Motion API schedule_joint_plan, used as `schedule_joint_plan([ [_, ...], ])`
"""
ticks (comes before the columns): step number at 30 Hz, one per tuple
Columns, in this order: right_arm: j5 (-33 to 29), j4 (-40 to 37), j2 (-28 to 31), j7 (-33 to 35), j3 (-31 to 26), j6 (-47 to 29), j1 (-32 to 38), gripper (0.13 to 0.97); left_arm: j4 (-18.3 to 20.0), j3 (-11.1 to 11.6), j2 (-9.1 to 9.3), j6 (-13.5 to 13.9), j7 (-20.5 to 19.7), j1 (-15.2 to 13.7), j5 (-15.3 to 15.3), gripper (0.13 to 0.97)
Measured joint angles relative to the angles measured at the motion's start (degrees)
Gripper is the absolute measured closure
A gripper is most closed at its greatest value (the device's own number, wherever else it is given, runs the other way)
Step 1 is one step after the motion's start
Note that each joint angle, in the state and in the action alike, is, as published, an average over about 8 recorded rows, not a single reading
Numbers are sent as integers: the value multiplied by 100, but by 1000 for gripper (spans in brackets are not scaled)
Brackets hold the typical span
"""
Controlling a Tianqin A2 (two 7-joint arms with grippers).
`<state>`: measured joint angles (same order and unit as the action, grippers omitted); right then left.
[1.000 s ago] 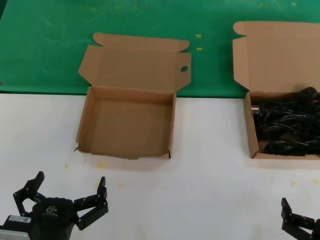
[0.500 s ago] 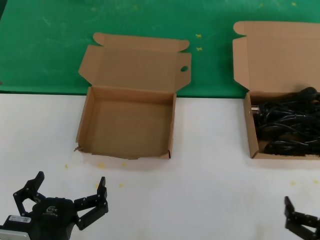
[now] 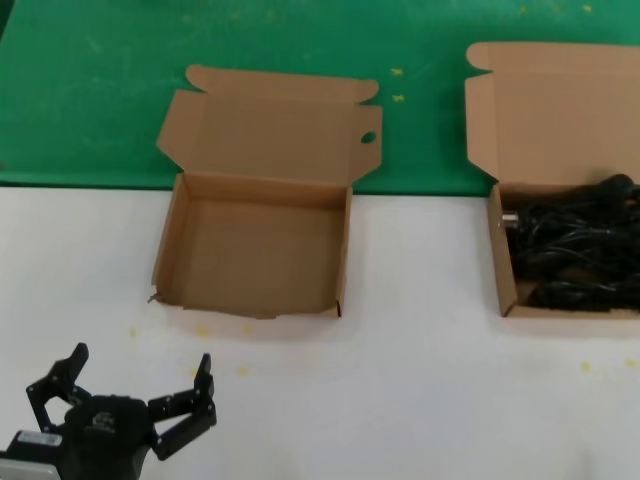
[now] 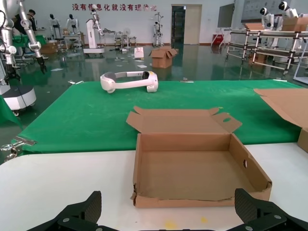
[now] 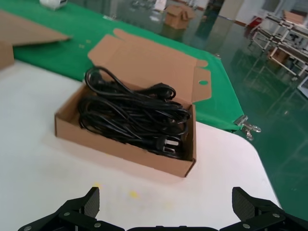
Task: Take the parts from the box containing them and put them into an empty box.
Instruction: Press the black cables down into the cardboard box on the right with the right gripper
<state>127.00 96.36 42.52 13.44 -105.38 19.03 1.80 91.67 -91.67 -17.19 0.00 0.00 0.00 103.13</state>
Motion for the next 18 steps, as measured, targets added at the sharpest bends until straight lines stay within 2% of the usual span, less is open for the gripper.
schedule_joint_plan([
  [8,782,-298,684,605,-760,99,773,129,0,0,0,0,0,0,0,132],
  [18,1549,-1033,1059,1491,-1981,1,2139,129,0,0,0,0,0,0,0,132],
])
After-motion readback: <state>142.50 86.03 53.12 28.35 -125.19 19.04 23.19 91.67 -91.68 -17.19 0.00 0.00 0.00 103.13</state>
